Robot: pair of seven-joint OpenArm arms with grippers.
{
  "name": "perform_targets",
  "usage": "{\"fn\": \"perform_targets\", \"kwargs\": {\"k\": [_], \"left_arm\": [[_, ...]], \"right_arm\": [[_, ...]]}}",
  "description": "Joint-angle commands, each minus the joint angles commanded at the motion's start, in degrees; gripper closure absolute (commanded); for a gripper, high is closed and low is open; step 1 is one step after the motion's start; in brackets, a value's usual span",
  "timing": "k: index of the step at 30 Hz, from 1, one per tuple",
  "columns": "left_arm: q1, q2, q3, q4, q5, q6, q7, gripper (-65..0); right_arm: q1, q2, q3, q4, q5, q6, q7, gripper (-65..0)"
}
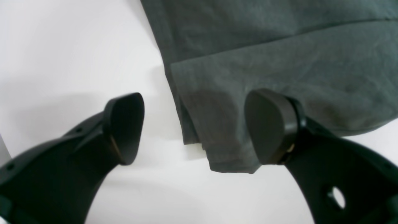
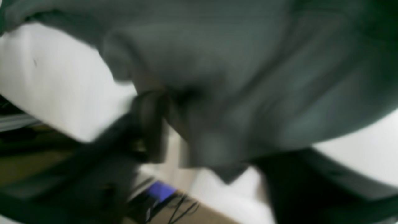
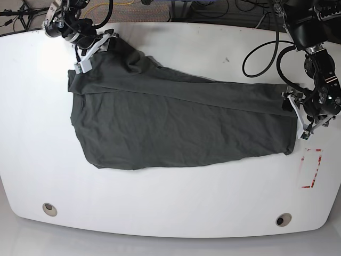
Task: Fold the T-shirt properly
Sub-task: 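Drag the right gripper's held corner along the shirt edge toward the hem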
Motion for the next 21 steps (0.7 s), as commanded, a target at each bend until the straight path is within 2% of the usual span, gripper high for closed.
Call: {"fn": "perform_targets", "kwargs": {"k": [2,4,9,12,18,21], "left_arm": [[0.0,0.0,0.0,0.0,0.0,0.0,0.0,-50.6],[0.0,0.0,0.0,0.0,0.0,0.0,0.0,-50.6],[0.0,0.0,0.1,0.0,0.1,0.0,0.0,-50.6],[0.0,0.0,0.1,0.0,0.1,0.0,0.0,-50.6],[0.0,0.0,0.1,0.0,0.1,0.0,0.0,-50.6],[0.0,0.0,0.1,0.0,0.1,0.0,0.1,-50.6]], "right_arm": [[0.0,0.0,0.0,0.0,0.0,0.0,0.0,-4.3],[0.0,0.0,0.0,0.1,0.0,0.0,0.0,0.0],[-0.1,0.0,0.0,2.3,0.1,0.0,-0.1,0.0],[-0.1,0.0,0.0,5.3,2.0,0.0,-1.4,0.0],[1.4,0.4,0.1,7.1,15.4,0.0,-4.0,0.0],[2.9,1.1,0.1,7.0,18.5,0.0,-4.0,0.0]]}}
